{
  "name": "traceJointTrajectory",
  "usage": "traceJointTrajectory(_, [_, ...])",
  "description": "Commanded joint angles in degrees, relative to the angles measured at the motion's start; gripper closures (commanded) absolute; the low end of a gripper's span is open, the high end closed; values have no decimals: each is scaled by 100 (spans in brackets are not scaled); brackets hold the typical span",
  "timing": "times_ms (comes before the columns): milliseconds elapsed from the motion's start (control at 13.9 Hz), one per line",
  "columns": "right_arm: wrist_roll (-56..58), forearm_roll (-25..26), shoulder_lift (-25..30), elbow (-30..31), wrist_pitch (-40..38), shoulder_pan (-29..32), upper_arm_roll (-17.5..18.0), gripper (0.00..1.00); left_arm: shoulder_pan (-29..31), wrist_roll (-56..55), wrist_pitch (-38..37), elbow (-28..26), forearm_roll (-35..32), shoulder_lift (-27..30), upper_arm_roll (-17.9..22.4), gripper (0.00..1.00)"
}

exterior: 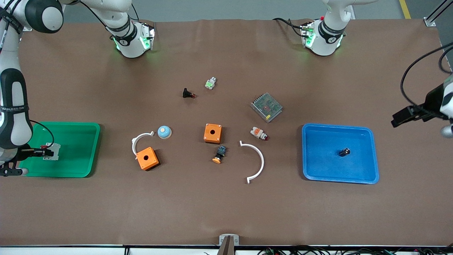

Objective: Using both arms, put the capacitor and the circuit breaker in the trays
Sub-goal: 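Open the right gripper and lift it off the breaker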

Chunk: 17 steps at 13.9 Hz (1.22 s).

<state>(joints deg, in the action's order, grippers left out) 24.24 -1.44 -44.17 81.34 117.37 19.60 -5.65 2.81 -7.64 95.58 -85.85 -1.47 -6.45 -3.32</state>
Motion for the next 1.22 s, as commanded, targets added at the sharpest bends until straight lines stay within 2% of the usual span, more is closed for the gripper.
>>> traceJointTrajectory(0, [-7, 100, -65, -48, 189, 114, 117, 79, -44, 271, -512, -177, -64, 529, -11, 0])
traceJointTrajectory(144, [-7, 100, -66, 40, 322, 114, 117, 71, -96, 280, -549, -580, -2, 994, -2, 0])
traceJointTrajectory(216, [-16, 100, -57, 40, 287, 114, 117, 59, -105, 289, -549, -748, 120, 1162, 15, 0])
traceJointTrajectory(288, [-16, 117, -31, 31, 243, 97, 117, 25, -140, 298, -549, -854, 217, 1277, 33, 0])
traceJointTrajectory(360, [-42, 126, 22, 31, 191, 36, 117, 12, -332, 289, -636, -855, 218, 1312, 111, 0])
traceJointTrajectory(432, [-34, 117, 100, 23, -36, 18, 117, 8, -543, 280, -750, -829, 218, 1322, 277, 0])
traceJointTrajectory(647, [-155, 109, 469, 22, -748, -122, 135, 5, -624, 289, -743, -837, 218, 1269, 332, 0])
traceJointTrajectory(935, [-1516, 117, 1391, 101, -2285, -693, 135, 5, -615, 280, -707, -793, 218, 1190, 305, 0])
traceJointTrajectory(1007, [-1832, 109, 1733, 293, -2541, -877, 144, 6, -615, 280, -707, -785, 226, 1181, 305, 0])
traceJointTrajectory(1151, [-2334, 65, 2663, 1055, -2675, -1272, 152, 6, -632, 280, -690, -758, 226, 1172, 297, 0])
